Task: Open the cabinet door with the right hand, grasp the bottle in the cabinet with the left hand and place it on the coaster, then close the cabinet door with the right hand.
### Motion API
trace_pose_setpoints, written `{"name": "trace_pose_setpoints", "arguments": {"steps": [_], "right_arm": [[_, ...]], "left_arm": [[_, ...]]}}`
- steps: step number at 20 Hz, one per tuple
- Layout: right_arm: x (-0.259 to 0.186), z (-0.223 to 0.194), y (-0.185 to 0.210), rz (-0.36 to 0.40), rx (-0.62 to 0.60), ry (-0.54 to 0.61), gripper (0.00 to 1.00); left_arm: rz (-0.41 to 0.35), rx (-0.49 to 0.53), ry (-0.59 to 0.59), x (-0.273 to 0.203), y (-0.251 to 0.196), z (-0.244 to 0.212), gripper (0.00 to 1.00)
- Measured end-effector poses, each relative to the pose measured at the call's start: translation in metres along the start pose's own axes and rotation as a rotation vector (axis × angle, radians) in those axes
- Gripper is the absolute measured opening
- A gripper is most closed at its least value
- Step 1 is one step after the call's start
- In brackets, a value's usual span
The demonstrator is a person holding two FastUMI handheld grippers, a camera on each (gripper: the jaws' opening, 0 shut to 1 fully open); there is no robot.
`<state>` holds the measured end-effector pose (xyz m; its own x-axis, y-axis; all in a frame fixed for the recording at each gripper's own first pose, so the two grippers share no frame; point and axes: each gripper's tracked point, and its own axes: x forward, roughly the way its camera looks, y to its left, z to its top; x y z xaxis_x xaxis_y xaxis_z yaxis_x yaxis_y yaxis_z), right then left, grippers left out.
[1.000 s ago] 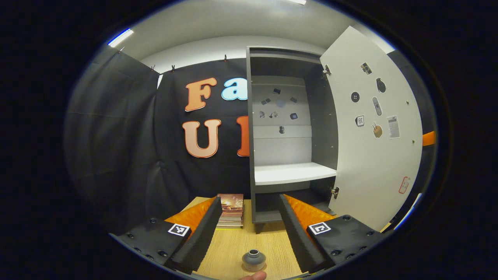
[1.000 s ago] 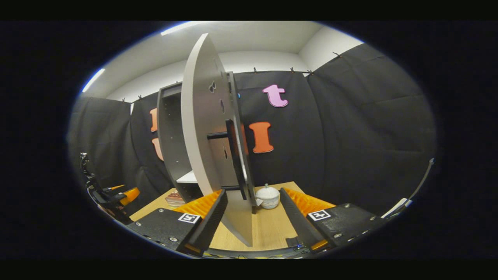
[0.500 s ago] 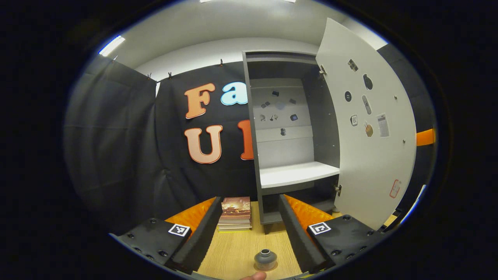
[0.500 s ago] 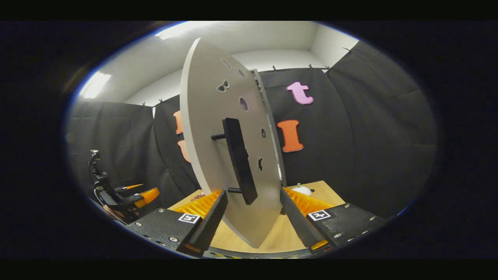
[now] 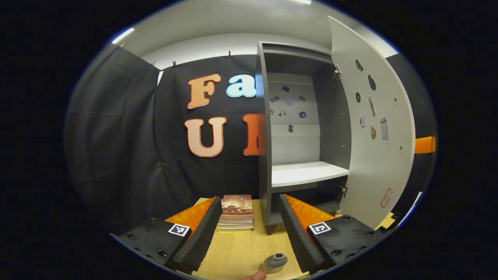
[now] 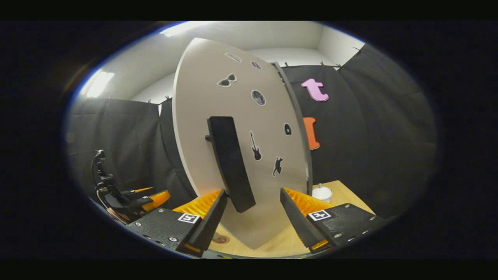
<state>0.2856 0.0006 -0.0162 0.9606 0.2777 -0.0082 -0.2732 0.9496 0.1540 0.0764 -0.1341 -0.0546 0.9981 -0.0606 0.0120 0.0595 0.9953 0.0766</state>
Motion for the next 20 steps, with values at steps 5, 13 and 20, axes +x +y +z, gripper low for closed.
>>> {"name": "trace_pose_setpoints", "arguments": {"steps": [5, 13, 20], "right_arm": [[0.049, 0.001, 0.048, 0.008, -0.096, -0.014, 0.94], [0.155, -0.010, 0.090, 0.017, -0.085, -0.041, 0.99], [0.227, -0.002, 0.121, -0.043, -0.097, -0.071, 0.96]], "left_arm": [[-0.011, -0.008, -0.008, 0.032, 0.032, 0.000, 0.95], [-0.015, -0.063, 0.016, 0.073, 0.076, -0.013, 0.95], [-0.070, -0.069, 0.028, 0.101, 0.086, -0.022, 0.95]]}}
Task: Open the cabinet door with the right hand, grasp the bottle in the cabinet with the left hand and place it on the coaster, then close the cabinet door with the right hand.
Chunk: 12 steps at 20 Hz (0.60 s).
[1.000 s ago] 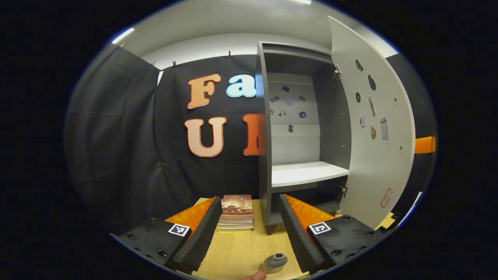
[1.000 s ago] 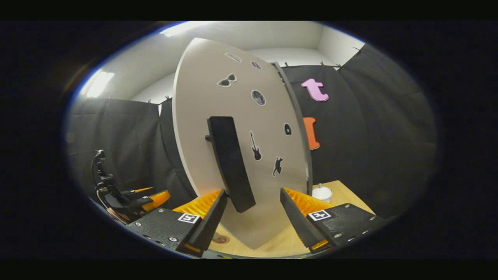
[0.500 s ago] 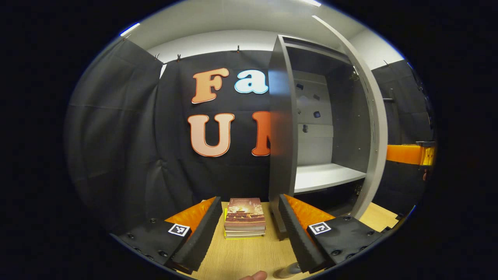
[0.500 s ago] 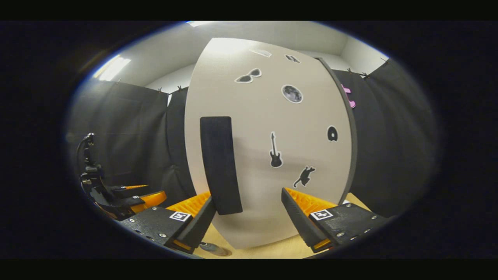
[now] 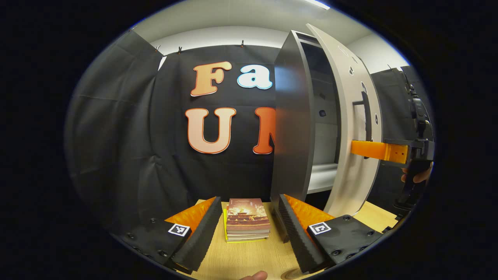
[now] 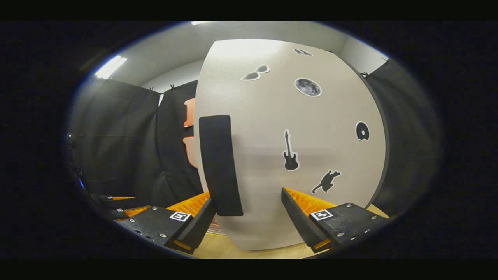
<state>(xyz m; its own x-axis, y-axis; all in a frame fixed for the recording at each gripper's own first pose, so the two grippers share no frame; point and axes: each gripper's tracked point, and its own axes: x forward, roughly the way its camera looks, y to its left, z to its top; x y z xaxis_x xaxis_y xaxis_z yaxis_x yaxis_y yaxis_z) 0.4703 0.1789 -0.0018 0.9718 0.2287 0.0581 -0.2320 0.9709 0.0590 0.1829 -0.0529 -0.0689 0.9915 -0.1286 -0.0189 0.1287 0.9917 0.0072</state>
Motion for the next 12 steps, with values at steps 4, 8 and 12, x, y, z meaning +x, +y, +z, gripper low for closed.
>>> {"name": "trace_pose_setpoints", "arguments": {"steps": [4, 8, 12], "right_arm": [[0.016, 0.000, -0.006, -0.065, -0.015, -0.013, 0.96], [0.032, -0.006, -0.014, -0.125, -0.025, -0.026, 0.99], [0.041, -0.008, -0.017, -0.152, -0.038, -0.038, 0.96]], "left_arm": [[-0.037, -0.015, 0.008, 0.023, 0.003, -0.006, 0.95], [-0.038, -0.034, 0.018, 0.035, 0.011, -0.014, 0.95], [-0.027, -0.046, 0.029, 0.043, 0.013, -0.018, 0.95]]}}
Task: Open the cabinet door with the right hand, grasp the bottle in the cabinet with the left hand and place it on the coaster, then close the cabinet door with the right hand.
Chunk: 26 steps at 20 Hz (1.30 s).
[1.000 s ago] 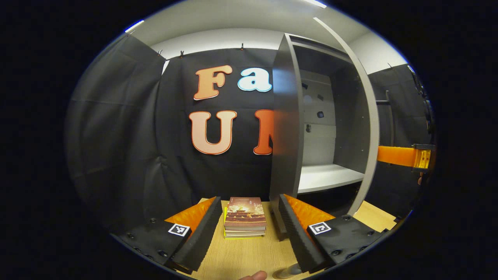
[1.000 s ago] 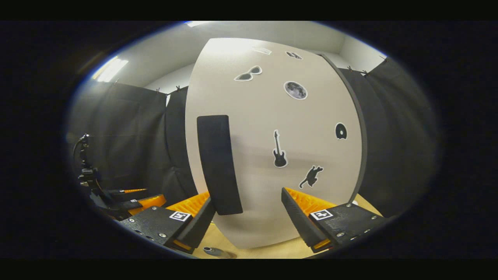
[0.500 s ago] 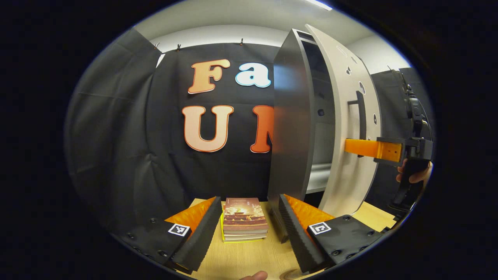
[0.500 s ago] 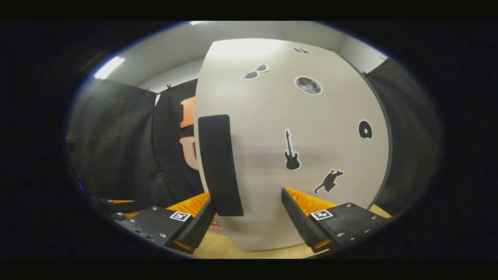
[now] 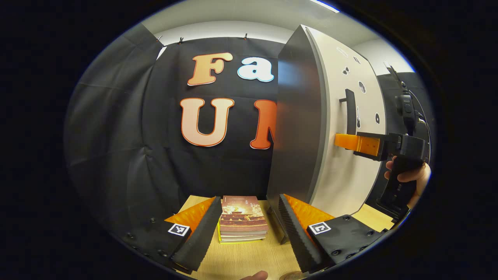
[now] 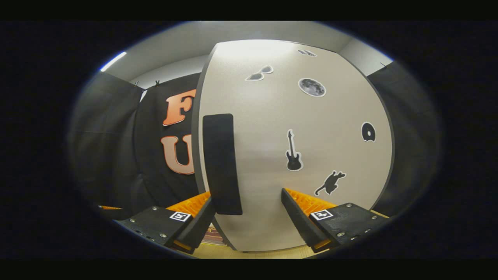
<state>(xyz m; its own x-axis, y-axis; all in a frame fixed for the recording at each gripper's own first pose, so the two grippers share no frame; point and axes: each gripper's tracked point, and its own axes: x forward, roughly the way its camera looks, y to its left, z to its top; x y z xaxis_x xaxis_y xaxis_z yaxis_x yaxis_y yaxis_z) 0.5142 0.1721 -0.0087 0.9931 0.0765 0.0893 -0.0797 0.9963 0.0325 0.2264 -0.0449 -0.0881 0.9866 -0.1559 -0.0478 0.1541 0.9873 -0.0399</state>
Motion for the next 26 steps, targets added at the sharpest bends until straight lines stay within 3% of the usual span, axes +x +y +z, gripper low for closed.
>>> {"name": "trace_pose_setpoints", "arguments": {"steps": [7, 12, 16, 22, 26], "right_arm": [[0.004, 0.000, -0.001, -0.009, -0.009, 0.005, 0.97], [-0.010, 0.000, 0.002, 0.020, 0.029, 0.029, 0.98], [-0.070, 0.010, -0.007, 0.057, 0.021, 0.014, 0.97], [-0.188, 0.000, -0.051, 0.041, -0.022, 0.053, 0.98], [-0.258, -0.005, -0.078, 0.025, 0.021, 0.055, 0.98]], "left_arm": [[0.016, -0.002, -0.001, -0.007, -0.001, 0.004, 0.95], [0.049, 0.010, -0.029, -0.037, -0.009, 0.022, 0.95], [0.079, 0.026, -0.053, -0.075, -0.026, 0.035, 0.95], [0.083, 0.050, -0.066, -0.145, -0.083, 0.045, 0.95], [0.099, 0.098, -0.082, -0.199, -0.120, 0.050, 0.95]]}}
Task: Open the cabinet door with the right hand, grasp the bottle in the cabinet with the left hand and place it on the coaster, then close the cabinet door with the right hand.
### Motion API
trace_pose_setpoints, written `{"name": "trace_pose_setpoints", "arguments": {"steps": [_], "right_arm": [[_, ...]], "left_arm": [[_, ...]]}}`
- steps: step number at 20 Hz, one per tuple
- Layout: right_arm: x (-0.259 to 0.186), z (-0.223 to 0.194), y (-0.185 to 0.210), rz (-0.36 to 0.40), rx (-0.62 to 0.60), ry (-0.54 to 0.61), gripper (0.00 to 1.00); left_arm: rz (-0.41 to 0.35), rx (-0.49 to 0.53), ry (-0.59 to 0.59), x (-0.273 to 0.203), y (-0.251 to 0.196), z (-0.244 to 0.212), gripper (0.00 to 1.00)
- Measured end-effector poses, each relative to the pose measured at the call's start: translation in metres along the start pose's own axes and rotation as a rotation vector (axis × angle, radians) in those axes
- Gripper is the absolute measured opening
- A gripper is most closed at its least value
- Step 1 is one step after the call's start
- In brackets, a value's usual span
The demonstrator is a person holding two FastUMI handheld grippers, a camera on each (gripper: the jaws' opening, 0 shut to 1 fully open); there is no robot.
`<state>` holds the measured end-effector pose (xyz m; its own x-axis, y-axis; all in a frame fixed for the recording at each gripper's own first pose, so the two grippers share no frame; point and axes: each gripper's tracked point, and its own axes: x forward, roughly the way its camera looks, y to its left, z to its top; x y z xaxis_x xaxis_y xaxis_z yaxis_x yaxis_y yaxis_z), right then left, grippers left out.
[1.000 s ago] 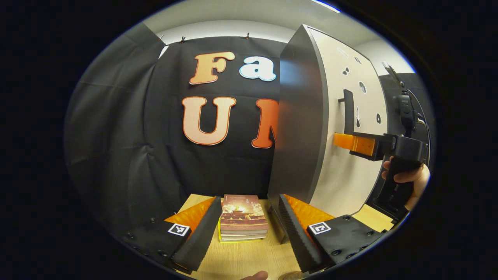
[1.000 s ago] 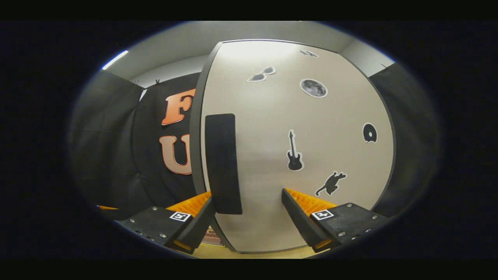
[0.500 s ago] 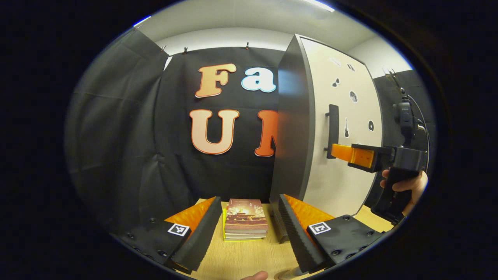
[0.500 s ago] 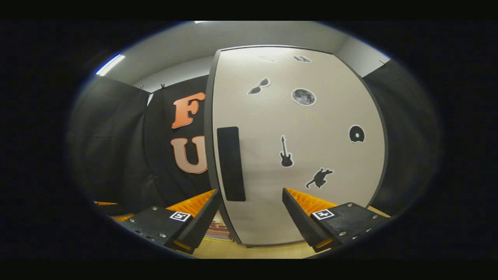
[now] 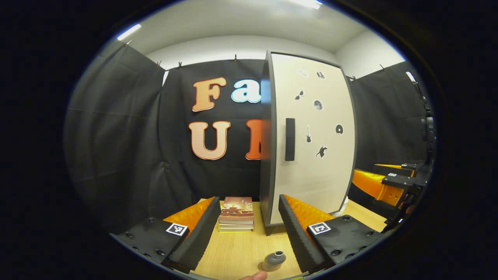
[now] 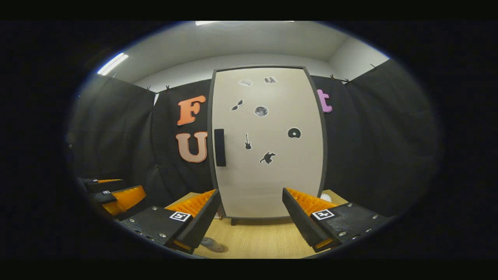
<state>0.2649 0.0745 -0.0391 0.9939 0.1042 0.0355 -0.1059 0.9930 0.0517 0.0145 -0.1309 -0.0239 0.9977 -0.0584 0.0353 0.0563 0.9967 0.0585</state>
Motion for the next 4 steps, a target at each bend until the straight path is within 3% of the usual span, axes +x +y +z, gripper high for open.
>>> {"name": "trace_pose_setpoints", "arguments": {"steps": [4], "right_arm": [[-0.051, 0.008, -0.021, -0.029, 0.015, -0.026, 0.97]], "left_arm": [[0.002, -0.004, -0.014, -0.040, -0.026, 0.007, 0.97]]}}
